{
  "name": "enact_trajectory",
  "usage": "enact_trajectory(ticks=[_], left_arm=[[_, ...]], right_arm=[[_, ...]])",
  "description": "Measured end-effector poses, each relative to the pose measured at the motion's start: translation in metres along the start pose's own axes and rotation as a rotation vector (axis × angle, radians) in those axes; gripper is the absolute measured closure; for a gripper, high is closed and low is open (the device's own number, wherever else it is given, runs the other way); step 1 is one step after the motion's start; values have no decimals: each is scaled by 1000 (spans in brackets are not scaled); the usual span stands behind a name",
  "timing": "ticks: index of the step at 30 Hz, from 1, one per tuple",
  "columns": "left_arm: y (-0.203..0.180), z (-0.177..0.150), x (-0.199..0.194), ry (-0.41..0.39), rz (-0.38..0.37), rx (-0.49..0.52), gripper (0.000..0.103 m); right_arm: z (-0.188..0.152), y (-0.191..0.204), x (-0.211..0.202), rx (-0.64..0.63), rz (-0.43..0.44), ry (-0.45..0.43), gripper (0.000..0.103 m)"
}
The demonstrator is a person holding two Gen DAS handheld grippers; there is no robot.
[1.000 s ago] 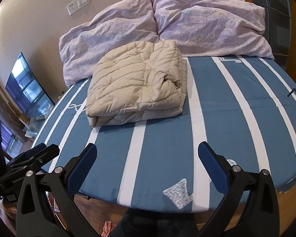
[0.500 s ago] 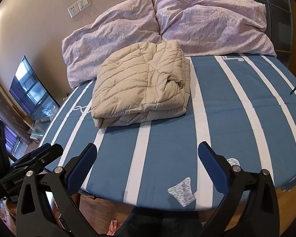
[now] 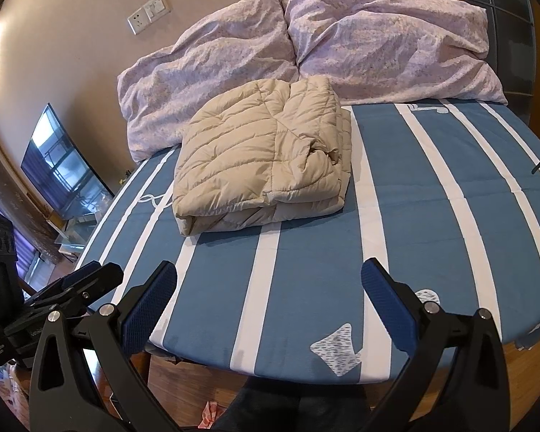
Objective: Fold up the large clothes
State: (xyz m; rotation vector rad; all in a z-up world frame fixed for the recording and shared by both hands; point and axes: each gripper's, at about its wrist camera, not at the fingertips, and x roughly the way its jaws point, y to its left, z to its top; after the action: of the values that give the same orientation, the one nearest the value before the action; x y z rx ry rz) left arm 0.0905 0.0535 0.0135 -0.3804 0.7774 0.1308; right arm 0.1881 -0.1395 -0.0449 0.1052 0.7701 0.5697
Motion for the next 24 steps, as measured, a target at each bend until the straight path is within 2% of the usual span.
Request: enact_trajectory(ticks=[24], left_arm=[[-4,3,3,-1,-11,6,2]], right_arm=[[1,1,2,13,17,1,1]])
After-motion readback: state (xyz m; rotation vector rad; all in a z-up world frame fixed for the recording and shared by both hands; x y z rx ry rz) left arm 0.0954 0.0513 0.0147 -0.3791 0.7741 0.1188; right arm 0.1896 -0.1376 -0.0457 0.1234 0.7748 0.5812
